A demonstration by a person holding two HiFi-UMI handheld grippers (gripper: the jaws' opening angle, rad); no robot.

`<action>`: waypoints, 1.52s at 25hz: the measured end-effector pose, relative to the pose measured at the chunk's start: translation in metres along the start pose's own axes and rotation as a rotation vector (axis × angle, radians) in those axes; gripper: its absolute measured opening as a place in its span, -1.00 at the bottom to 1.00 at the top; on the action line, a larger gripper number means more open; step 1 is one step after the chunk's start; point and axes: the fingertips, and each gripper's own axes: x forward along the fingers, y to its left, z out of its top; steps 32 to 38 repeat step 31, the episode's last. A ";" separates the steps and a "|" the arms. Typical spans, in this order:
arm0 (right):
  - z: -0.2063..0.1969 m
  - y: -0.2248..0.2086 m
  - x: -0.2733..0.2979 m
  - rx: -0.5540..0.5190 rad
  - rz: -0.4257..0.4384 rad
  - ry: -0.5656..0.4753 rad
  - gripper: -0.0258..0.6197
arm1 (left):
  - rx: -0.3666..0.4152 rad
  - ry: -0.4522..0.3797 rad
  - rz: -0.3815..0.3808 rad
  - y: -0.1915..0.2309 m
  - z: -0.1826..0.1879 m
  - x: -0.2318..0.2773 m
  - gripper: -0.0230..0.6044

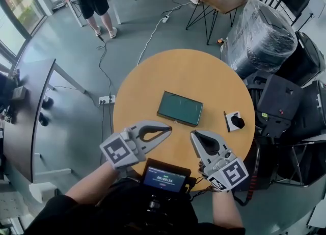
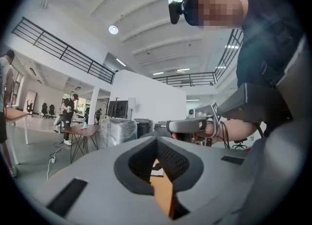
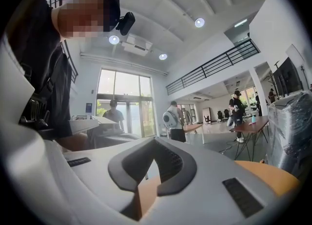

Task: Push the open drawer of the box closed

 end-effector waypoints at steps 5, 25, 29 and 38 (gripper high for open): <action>-0.003 0.005 -0.004 0.001 0.007 0.004 -0.86 | 0.004 -0.013 -0.001 -0.007 0.004 0.000 -0.83; -0.009 0.016 0.007 0.008 0.007 0.019 -0.86 | -0.018 -0.014 -0.003 -0.008 0.001 -0.009 -0.83; -0.010 0.018 0.008 0.009 0.008 0.017 -0.86 | -0.019 -0.009 -0.003 -0.009 0.000 -0.011 -0.83; -0.011 0.020 0.008 0.008 0.009 0.017 -0.86 | -0.019 -0.009 -0.002 -0.009 -0.001 -0.012 -0.83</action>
